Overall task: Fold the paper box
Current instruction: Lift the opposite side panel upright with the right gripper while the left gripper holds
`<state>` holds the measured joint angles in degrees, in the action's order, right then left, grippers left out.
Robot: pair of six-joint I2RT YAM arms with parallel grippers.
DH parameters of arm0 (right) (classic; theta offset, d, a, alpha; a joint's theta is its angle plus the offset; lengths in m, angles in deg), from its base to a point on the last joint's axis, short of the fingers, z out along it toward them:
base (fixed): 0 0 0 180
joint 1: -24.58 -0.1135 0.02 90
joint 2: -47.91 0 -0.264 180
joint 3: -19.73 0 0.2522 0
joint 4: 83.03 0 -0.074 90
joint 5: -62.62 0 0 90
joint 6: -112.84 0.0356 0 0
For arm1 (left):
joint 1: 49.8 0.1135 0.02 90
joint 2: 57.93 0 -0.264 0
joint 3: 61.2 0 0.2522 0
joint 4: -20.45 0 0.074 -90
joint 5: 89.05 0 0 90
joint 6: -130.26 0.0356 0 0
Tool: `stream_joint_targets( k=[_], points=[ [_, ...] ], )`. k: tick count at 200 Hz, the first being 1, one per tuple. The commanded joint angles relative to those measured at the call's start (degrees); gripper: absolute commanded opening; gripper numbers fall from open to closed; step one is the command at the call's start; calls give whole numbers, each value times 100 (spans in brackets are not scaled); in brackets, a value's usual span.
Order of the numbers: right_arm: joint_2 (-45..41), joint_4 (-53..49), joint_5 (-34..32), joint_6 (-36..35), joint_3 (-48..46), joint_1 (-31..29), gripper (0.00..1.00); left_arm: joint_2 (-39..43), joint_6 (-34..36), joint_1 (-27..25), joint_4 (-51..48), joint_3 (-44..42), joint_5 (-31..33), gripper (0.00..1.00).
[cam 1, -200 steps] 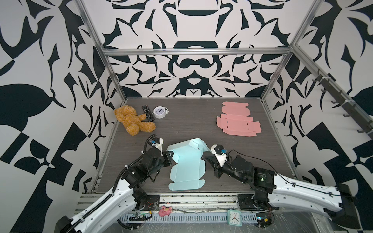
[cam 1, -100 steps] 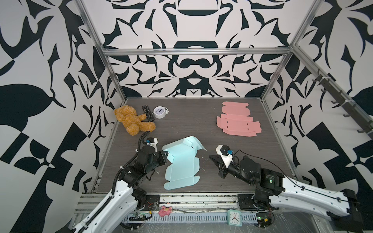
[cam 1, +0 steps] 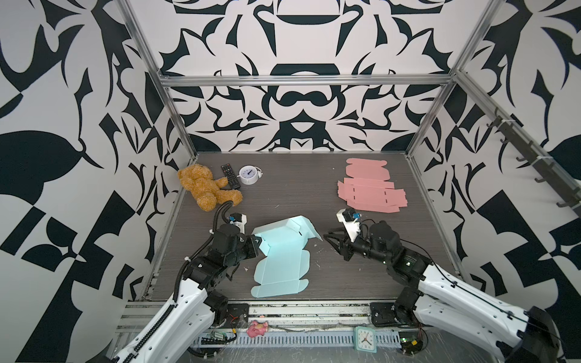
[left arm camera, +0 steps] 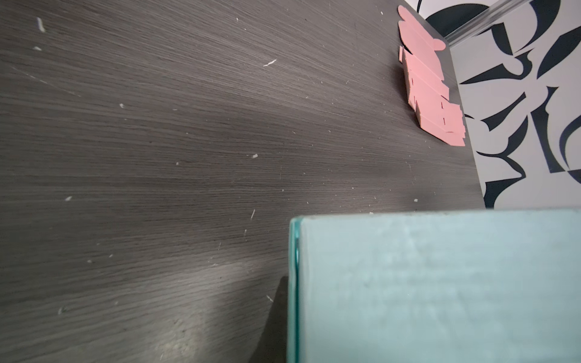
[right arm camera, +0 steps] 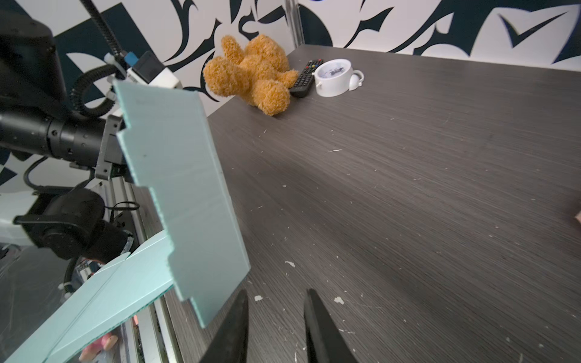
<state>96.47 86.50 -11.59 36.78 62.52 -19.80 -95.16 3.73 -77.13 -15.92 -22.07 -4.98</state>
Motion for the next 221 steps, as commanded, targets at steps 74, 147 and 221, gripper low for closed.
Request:
stream_joint_targets(
  k=[74, 147, 221],
  points=[
    [-34, 272, 835, -349, 304, 10, 31, -298, 427, 20, -83, 316, -652, 4],
    [224, 395, 1242, -269, 383, 17, 29, -549, 464, 20, 142, 302, -912, 5],
    [539, 597, 1365, -224, 444, 0, 29, -725, 498, 22, 263, 241, -1044, 5]
  ],
)
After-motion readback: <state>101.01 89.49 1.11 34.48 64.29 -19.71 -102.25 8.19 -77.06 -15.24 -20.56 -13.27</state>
